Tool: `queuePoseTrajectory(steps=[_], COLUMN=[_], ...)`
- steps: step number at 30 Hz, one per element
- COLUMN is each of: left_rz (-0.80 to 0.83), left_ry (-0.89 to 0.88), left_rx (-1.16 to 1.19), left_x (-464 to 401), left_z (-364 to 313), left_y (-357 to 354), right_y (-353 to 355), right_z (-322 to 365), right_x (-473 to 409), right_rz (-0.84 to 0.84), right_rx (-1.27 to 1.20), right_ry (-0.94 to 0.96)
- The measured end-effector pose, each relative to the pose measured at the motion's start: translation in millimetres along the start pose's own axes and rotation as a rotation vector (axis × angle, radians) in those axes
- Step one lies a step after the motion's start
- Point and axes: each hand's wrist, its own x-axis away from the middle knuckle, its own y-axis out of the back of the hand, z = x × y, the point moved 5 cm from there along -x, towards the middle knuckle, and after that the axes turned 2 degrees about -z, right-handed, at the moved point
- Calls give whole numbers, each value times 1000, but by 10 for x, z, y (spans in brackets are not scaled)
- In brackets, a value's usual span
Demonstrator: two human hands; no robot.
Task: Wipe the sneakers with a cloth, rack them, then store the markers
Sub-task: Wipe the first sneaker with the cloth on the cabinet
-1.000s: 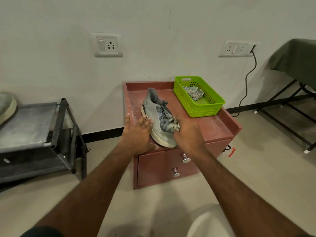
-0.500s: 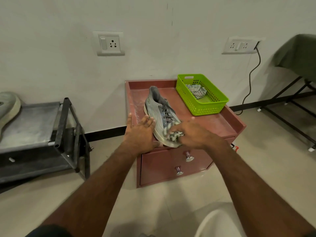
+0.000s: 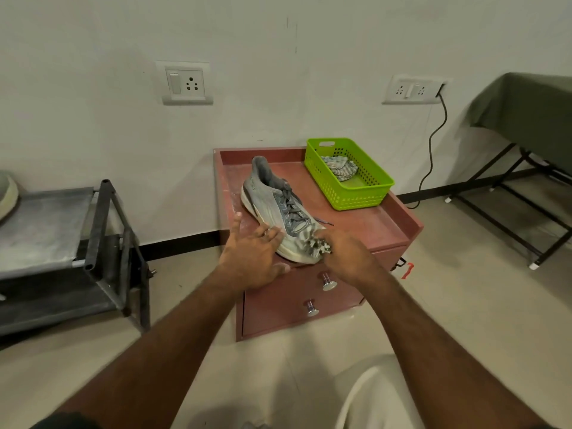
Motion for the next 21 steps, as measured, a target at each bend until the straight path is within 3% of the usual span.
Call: queuePoseTrajectory(steps=[4, 7, 9, 12, 16, 18, 21], left_rz=[5, 8, 4, -3, 30, 35, 15], left_ry=[23, 23, 23, 26, 17, 10, 18], left_rx=[63, 93, 86, 48, 21, 15, 26], left_x=[-21, -19, -15, -43, -52, -32, -22], left_z=[0, 13, 13, 19, 54, 55, 46], left_y=[44, 45, 44, 26, 22, 34, 51], right_y=[274, 333, 275, 10, -83, -48, 57], right_z=[-313, -352, -213, 60, 168, 107, -102], right_x=[-17, 53, 46, 56, 95, 86, 87], right_rz=[-405, -512, -429, -64, 120, 80, -214], right_rx=[77, -164, -284, -259, -380, -724, -1246], right_ry=[-242, -173, -100, -18, 62, -41, -307])
